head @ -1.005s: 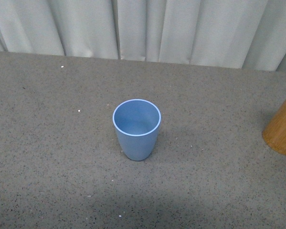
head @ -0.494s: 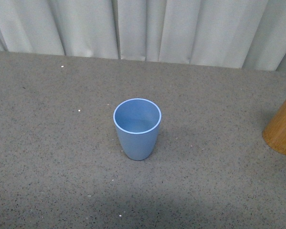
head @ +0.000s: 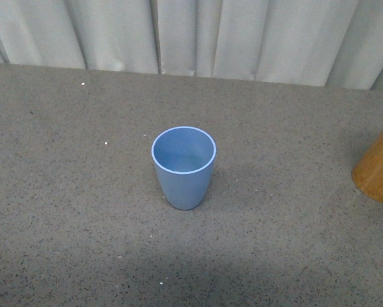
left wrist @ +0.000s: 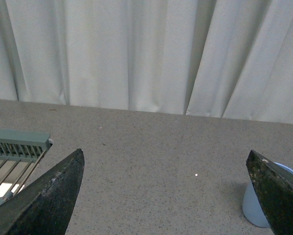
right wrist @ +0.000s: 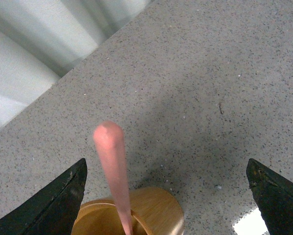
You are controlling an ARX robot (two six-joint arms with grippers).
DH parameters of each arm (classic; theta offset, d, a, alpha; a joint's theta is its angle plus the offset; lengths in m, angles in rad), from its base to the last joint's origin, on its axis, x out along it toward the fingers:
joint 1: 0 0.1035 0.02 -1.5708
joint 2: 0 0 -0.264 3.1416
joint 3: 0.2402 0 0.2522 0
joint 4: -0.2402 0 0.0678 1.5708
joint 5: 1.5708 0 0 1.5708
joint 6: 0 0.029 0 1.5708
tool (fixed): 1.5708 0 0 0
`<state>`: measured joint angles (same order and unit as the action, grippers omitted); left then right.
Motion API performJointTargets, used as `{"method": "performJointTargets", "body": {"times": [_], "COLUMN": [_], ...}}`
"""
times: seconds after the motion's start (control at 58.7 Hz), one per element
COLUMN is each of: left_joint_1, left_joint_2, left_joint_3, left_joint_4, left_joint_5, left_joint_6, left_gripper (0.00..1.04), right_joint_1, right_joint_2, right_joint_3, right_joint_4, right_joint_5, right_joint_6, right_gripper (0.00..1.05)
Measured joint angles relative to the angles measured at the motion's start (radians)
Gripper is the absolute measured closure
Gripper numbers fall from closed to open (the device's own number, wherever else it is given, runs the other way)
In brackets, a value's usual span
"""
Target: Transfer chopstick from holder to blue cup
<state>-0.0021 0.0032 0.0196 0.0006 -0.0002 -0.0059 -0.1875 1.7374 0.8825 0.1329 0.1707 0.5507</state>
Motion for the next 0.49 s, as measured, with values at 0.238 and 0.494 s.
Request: {"method": "performJointTargets", "body": {"times": [0.238, 0.494], "left_joint_1": [0.000, 0.000], "left_joint_2": [0.000, 0.000], "left_joint_3": [0.000, 0.000], "left_joint_4": [0.000, 0.000], "left_joint_5": [0.000, 0.000], "left_joint_6": [0.000, 0.000], "left_gripper": [0.07, 0.07], "right_joint_1": [0.009, 0.025], "right_joint_2": [0.052, 0.077], "right_joint_3": [0.020, 0.021], "right_joint_4": [0.005, 0.017], "right_joint_5": [0.014, 0.015], "right_joint_6": [0.007, 0.023], "right_gripper": [0.22, 0.63]}}
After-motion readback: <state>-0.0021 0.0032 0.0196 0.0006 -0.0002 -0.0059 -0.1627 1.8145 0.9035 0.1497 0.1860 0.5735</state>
